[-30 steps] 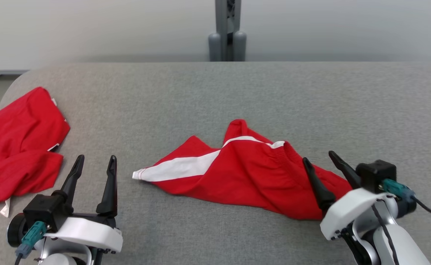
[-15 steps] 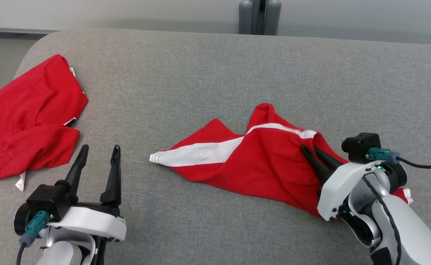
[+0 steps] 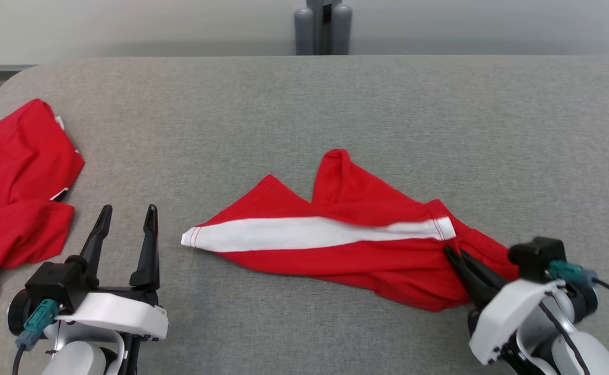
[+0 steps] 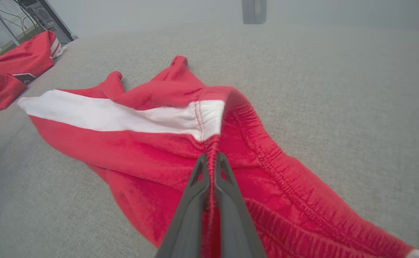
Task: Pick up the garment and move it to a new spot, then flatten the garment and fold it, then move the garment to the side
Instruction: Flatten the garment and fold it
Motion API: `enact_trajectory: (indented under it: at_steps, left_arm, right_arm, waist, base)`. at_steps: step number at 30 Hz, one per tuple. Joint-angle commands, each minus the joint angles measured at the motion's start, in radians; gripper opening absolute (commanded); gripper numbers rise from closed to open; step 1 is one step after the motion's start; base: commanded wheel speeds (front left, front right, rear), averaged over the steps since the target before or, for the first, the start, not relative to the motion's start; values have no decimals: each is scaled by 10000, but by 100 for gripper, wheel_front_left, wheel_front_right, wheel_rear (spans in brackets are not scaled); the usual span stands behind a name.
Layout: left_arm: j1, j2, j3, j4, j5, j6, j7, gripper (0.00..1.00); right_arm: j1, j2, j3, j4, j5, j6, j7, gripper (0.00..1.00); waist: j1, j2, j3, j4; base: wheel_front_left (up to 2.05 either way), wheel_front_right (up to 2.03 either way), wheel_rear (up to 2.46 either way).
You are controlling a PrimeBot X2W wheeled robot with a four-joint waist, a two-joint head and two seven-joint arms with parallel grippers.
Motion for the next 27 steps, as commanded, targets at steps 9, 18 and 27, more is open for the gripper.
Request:
enact_trajectory:
  at_steps: [9, 18, 27]
  left_arm:
    - [152, 229, 81, -212, -4, 170, 112, 100]
    - [214, 290, 31, -294, -100, 242, 258, 100]
    - [415, 378, 105, -413, -168, 426, 377, 100]
  right_arm:
    - [1268, 8, -710, -737, -26, -3, 500, 0]
    - [1431, 123, -736, -768, 223, -3, 449, 100]
    - [1550, 718, -2657, -1284, -52, -3, -706, 100]
  waist:
    - [0, -1, -75, -518]
    - [0, -1, -192, -629]
    - [0, -1, -508, -751]
  base:
    - [0, 0, 0]
    - [0, 0, 0]
    - [0, 0, 0]
